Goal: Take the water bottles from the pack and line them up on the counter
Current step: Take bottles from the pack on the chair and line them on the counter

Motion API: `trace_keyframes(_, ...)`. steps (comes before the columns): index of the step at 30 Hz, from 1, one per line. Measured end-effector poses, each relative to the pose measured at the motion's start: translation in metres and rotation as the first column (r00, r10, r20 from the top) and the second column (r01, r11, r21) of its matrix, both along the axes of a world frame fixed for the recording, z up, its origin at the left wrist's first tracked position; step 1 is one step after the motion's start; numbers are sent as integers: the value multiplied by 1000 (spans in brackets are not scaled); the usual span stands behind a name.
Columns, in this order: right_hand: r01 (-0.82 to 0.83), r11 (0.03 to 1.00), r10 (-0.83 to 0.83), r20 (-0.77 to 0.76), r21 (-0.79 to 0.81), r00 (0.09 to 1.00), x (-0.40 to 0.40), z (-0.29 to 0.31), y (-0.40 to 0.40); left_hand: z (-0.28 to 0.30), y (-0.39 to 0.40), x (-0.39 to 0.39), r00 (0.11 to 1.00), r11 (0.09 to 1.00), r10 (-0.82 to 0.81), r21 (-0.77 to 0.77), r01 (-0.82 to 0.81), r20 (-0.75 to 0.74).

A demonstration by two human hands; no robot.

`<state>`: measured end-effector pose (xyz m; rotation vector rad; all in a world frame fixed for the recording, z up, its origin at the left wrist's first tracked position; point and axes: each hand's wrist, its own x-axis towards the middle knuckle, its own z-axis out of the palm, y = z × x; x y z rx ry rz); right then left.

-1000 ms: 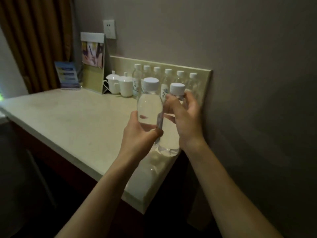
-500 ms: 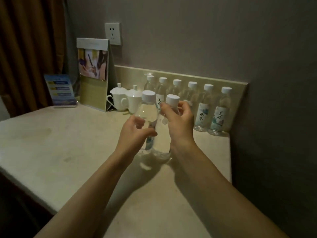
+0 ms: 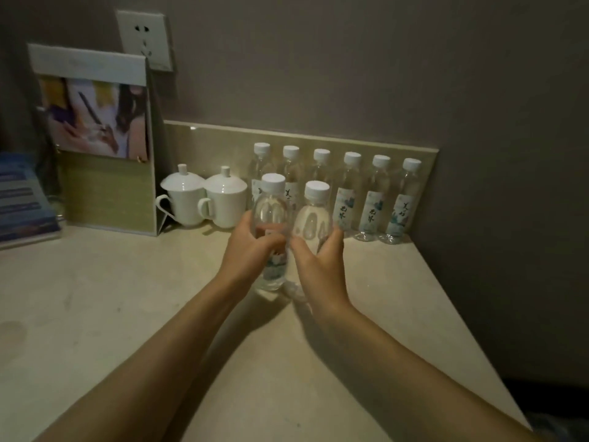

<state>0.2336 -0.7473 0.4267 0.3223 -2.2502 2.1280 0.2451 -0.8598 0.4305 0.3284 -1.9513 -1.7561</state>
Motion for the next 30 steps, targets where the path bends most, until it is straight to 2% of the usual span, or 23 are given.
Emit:
trace_keyframes(3,-2,985,-9,68,172,998,7,-25,1,-2,-5,-2,996,996,-85,-38,84,-5)
trace_keyframes(7,59,920,-44,-49,387,998,1,-30,-2,-7,-10,-4,989,984,-149,-100,148,-3)
trace_keyframes(11,109,895,-92,-60,433,994,-3,-24,-3,-12,-22,-6,987,966,-148,-205,159,66)
trace_keyframes(16,204,818,-172,-109,538,979,-5,-19,-17,-11,-31,-13,991,980,-109,-160,120,74)
trace_keyframes(20,76,826,-17,-110,559,994,-4,-25,-19,-10,-36,-14,993,977,-99,-183,110,66)
trace_keyframes(23,-7,832,77,-103,555,992,-13,-29,-4,-14,-40,-8,993,946,-85,-307,107,83)
trace_keyframes(26,15,797,96,-150,603,984,-22,-30,3,-19,-42,-3,995,906,31,-423,14,99)
trace_keyframes(30,96,777,49,-211,622,976,-29,-36,-4,-24,-41,0,991,913,109,-401,-72,72)
